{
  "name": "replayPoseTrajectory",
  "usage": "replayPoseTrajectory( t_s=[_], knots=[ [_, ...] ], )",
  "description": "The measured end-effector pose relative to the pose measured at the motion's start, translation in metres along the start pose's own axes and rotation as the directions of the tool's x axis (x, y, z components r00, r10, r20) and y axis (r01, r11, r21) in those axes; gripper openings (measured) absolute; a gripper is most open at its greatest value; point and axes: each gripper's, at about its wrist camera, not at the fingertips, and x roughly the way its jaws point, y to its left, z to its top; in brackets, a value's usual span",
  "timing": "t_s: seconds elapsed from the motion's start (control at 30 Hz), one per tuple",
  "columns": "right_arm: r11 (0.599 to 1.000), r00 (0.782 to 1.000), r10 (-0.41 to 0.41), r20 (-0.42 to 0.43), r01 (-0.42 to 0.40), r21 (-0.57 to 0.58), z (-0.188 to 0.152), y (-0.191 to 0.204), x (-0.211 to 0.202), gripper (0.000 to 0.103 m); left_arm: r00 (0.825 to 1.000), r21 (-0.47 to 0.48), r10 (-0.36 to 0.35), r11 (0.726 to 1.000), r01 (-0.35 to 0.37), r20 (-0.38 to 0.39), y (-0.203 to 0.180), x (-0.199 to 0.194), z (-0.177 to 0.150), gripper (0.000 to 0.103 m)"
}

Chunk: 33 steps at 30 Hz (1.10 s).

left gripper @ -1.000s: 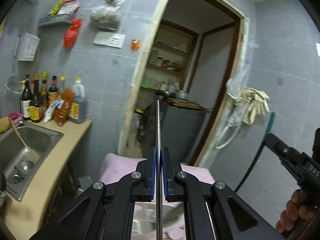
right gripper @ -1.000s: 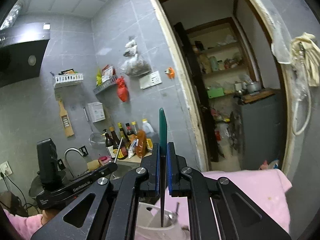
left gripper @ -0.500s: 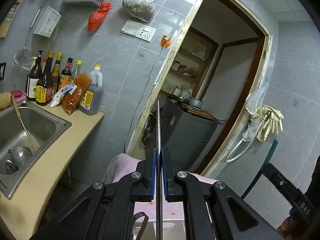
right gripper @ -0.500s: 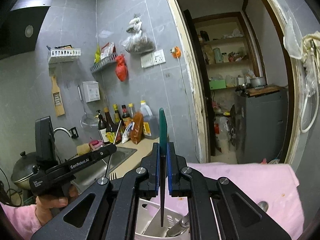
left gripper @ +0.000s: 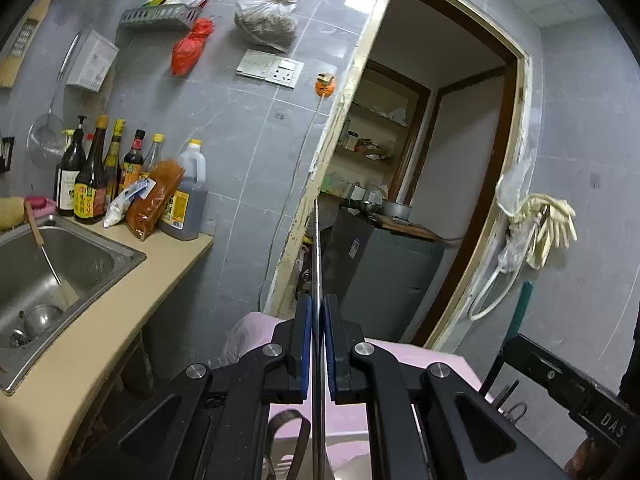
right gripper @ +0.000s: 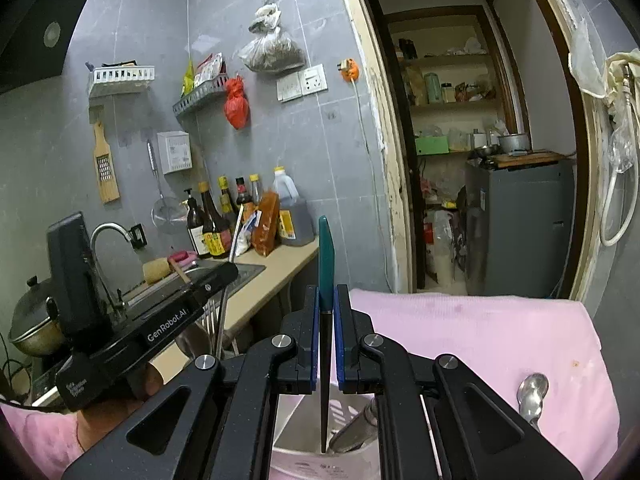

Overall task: Organize utensils
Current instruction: 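Carry the chopstick with the left tool while the right tool carries the teal utensil to the basket, then open the left tool over the basket while the right tool releases the teal utensil into it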

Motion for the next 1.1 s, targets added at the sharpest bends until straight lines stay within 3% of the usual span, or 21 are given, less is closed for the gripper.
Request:
replayPoseTrajectory(
  t_s=[0.17, 0.37, 0.67, 0.73, 0.8, 0.87, 0.97, 1.1],
  knots=[
    [1.0, 1.0, 0.004, -0.011, -0.004, 0.002, -0.006, -0.001, 0.001, 0.006, 0.999, 0.041, 0.012, 0.999, -0.014, 0.035, -0.009, -0.009, -0.005, 0.007],
    [1.0, 1.0, 0.013, -0.021, -0.013, 0.007, -0.012, -0.001, 0.0, 0.006, 0.999, 0.014, 0.008, 1.0, -0.009, 0.043, -0.007, -0.015, -0.004, 0.007],
    [0.999, 0.997, 0.031, -0.064, -0.029, 0.032, -0.017, -0.007, -0.002, 0.007, 0.998, 0.075, -0.021, 0.997, 0.026, -0.065, -0.003, -0.03, -0.014, 0.007],
    [0.999, 0.997, 0.033, -0.069, -0.031, 0.038, -0.016, -0.008, -0.005, 0.009, 0.995, 0.106, -0.026, 0.994, 0.036, -0.099, -0.006, -0.034, -0.017, 0.007],
    [0.998, 0.997, 0.041, -0.063, -0.038, 0.044, -0.013, -0.01, -0.011, 0.022, 0.993, 0.127, -0.029, 0.991, 0.044, -0.116, -0.009, -0.043, -0.016, 0.007],
    [0.998, 0.997, 0.052, -0.052, -0.049, 0.049, -0.008, -0.011, -0.018, 0.028, 0.989, 0.126, -0.029, 0.991, 0.047, -0.142, -0.01, -0.047, -0.014, 0.008],
    [0.997, 0.998, 0.058, -0.04, -0.056, 0.049, -0.001, -0.013, -0.031, 0.029, 0.984, 0.112, -0.029, 0.992, 0.05, -0.178, -0.012, -0.051, -0.011, 0.019],
    [0.999, 1.0, 0.03, -0.003, -0.03, 0.045, 0.011, -0.024, -0.059, 0.048, 0.981, 0.091, -0.029, 0.995, 0.047, -0.19, -0.021, -0.061, -0.007, 0.047]
  ],
)
